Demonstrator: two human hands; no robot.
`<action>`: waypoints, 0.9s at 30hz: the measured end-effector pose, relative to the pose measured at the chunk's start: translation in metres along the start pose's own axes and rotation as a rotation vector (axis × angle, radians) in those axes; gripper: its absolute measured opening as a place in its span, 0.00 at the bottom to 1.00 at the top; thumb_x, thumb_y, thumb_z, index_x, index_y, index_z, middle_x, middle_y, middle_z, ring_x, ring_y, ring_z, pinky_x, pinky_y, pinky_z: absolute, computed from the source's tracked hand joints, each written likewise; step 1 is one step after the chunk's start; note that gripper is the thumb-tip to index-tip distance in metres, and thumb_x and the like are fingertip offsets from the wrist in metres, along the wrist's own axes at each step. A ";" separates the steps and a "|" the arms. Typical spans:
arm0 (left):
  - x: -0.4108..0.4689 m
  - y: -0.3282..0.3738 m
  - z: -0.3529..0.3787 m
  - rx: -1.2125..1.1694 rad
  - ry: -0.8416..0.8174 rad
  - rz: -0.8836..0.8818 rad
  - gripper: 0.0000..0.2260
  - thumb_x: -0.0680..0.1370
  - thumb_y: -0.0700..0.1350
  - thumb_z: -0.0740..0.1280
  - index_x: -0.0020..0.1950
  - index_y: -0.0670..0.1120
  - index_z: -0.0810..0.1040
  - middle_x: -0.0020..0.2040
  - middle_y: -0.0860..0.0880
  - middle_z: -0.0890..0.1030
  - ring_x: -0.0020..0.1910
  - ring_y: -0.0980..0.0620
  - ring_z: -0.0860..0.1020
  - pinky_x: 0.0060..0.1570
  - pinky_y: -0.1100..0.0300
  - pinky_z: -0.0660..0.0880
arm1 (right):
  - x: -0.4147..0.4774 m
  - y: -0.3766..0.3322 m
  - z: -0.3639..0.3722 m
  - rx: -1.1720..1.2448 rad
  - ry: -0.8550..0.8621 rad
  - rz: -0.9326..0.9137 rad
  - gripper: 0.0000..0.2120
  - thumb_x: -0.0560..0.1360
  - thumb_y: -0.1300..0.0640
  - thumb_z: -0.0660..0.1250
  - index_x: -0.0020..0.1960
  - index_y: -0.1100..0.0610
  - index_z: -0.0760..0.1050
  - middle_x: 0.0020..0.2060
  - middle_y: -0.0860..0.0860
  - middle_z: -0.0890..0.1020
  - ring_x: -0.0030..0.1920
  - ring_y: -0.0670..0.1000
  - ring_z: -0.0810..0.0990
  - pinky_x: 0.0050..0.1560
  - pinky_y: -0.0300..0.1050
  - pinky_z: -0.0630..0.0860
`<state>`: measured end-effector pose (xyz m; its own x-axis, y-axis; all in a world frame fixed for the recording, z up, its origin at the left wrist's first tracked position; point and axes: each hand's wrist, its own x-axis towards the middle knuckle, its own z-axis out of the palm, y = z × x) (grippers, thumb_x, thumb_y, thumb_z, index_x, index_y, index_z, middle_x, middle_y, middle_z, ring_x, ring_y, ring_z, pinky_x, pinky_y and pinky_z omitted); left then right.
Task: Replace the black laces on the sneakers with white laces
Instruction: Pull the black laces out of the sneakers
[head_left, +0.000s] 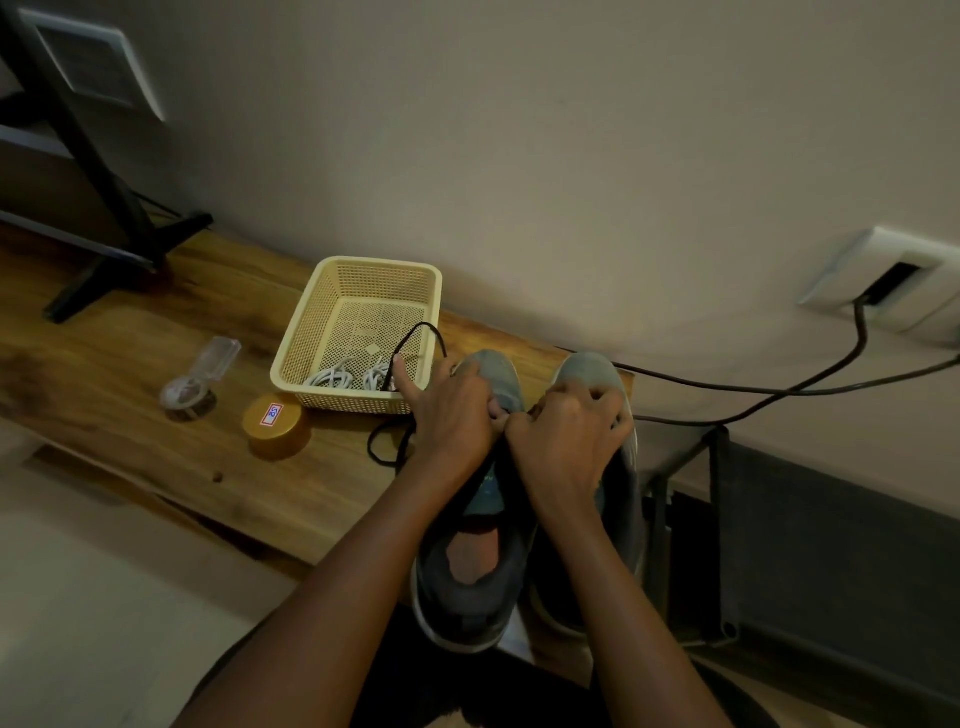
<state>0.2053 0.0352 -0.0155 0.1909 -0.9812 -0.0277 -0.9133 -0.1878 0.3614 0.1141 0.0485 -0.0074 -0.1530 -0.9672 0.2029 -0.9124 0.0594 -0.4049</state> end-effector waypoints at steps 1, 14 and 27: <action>0.000 0.000 -0.001 -0.009 -0.007 0.008 0.08 0.75 0.50 0.65 0.39 0.51 0.80 0.68 0.56 0.71 0.73 0.55 0.57 0.68 0.40 0.33 | -0.001 0.000 0.000 0.013 0.011 0.008 0.11 0.69 0.55 0.65 0.43 0.62 0.82 0.52 0.52 0.79 0.59 0.58 0.66 0.64 0.55 0.57; 0.005 -0.017 -0.018 -0.207 0.171 -0.063 0.04 0.74 0.48 0.67 0.41 0.54 0.72 0.50 0.59 0.75 0.69 0.51 0.64 0.68 0.38 0.36 | 0.000 0.003 -0.005 0.039 -0.092 0.036 0.11 0.72 0.55 0.64 0.48 0.60 0.81 0.59 0.50 0.76 0.63 0.56 0.62 0.68 0.53 0.53; 0.004 -0.006 0.000 -0.003 -0.050 0.028 0.05 0.75 0.52 0.67 0.39 0.55 0.78 0.72 0.55 0.67 0.75 0.48 0.52 0.69 0.42 0.42 | 0.002 0.006 -0.007 0.033 -0.106 -0.003 0.12 0.71 0.53 0.66 0.48 0.59 0.82 0.58 0.47 0.78 0.65 0.54 0.62 0.68 0.56 0.52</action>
<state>0.2122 0.0323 -0.0174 0.1465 -0.9871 -0.0641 -0.9169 -0.1598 0.3658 0.1062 0.0488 -0.0036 -0.1073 -0.9882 0.1094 -0.8997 0.0497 -0.4337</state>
